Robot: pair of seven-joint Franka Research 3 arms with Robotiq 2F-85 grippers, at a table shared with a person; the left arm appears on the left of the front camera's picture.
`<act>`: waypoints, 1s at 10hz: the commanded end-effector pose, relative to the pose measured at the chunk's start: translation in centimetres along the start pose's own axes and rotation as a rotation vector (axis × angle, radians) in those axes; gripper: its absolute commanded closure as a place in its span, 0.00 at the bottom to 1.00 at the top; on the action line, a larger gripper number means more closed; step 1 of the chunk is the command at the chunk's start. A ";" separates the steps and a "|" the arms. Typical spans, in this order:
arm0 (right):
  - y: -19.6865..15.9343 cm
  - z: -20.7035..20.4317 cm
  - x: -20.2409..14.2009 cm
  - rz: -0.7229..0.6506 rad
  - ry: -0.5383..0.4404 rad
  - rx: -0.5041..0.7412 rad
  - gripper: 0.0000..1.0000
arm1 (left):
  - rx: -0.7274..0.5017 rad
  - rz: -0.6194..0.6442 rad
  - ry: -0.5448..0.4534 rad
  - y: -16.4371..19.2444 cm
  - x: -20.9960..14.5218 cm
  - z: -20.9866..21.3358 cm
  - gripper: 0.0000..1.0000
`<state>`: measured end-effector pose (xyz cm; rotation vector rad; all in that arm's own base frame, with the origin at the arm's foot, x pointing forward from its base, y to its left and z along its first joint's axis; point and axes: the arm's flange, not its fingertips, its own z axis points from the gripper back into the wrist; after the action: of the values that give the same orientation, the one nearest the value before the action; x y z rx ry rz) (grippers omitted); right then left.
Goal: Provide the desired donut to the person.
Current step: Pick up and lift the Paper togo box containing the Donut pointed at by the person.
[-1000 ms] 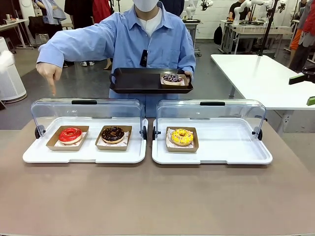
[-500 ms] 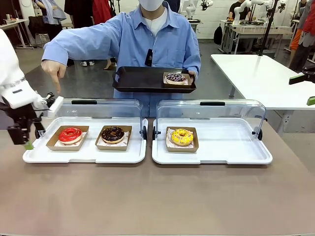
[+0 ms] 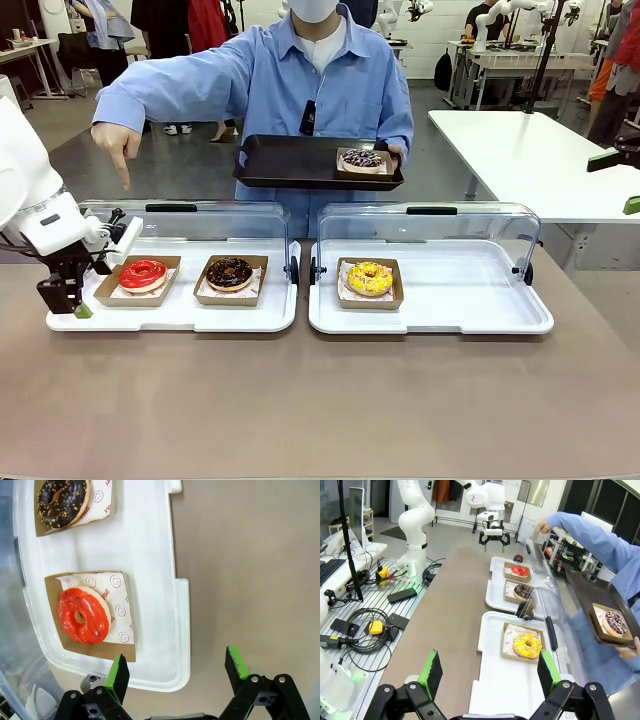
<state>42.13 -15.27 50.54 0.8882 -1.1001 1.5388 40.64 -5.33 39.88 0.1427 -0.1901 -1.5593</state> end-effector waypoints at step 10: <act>0.1 -0.2 0.2 -0.013 0.010 -0.008 0.00 | -0.082 -0.058 -0.022 2.1 -1.9 -1.9 0.00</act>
<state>42.13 -15.27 50.54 0.8881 -1.1001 1.5387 41.39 -4.29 38.81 0.1157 -0.1536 -1.5881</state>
